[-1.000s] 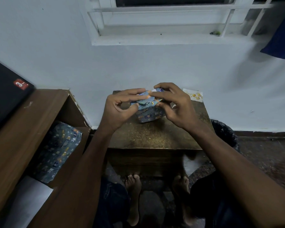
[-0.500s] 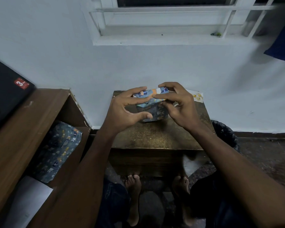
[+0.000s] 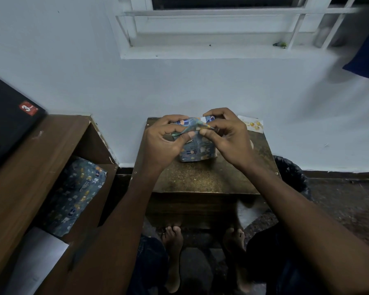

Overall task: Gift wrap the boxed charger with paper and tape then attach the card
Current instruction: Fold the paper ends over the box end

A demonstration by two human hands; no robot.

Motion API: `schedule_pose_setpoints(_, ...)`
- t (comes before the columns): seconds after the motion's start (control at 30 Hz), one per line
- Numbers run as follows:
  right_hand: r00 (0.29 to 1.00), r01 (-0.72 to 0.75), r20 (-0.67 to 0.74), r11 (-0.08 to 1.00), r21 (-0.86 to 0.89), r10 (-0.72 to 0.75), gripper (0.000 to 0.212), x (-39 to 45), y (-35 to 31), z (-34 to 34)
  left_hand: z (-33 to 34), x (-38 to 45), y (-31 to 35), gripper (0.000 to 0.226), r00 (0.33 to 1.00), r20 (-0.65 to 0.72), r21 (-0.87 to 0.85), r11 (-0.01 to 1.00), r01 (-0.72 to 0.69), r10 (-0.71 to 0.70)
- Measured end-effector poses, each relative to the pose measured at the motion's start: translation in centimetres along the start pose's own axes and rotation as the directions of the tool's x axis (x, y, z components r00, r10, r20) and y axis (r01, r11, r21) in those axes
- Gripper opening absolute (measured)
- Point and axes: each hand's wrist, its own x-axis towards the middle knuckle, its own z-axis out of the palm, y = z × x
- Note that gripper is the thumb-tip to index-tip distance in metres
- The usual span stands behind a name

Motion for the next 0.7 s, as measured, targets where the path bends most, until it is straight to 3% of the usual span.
schedule_pose_setpoints(0.2,0.987,-0.148,-0.042,0.983,0.108,0.154,0.008,0.2,-1.2,0.5,0.3,0.0,0.5,0.007,0.997,-0.023,-0.084,0.994,0.076,-0.079)
schedule_pose_setpoints(0.3,0.952,-0.289,0.004,0.896,0.337,0.305,0.011,0.1,-1.5,0.8,0.5,-0.1,0.6,0.005,0.993,-0.033,-0.120,0.986,0.113,-0.118)
schedule_pose_setpoints(0.5,0.916,-0.345,-0.005,0.795,0.500,0.401,0.021,-0.2,-2.2,0.6,0.8,-0.1,0.9,0.002,0.978,-0.035,-0.198,0.961,0.193,-0.204)
schedule_pose_setpoints(0.6,0.893,-0.363,-0.020,0.746,0.558,0.449,0.032,-0.1,-2.4,0.7,0.7,-0.4,1.0,0.011,0.968,-0.005,-0.199,0.949,0.246,-0.252)
schedule_pose_setpoints(0.7,0.870,-0.390,-0.022,0.713,0.583,0.493,0.035,0.1,-2.4,0.7,1.0,-0.5,1.5,0.040,0.939,0.010,-0.297,0.896,0.331,-0.344)
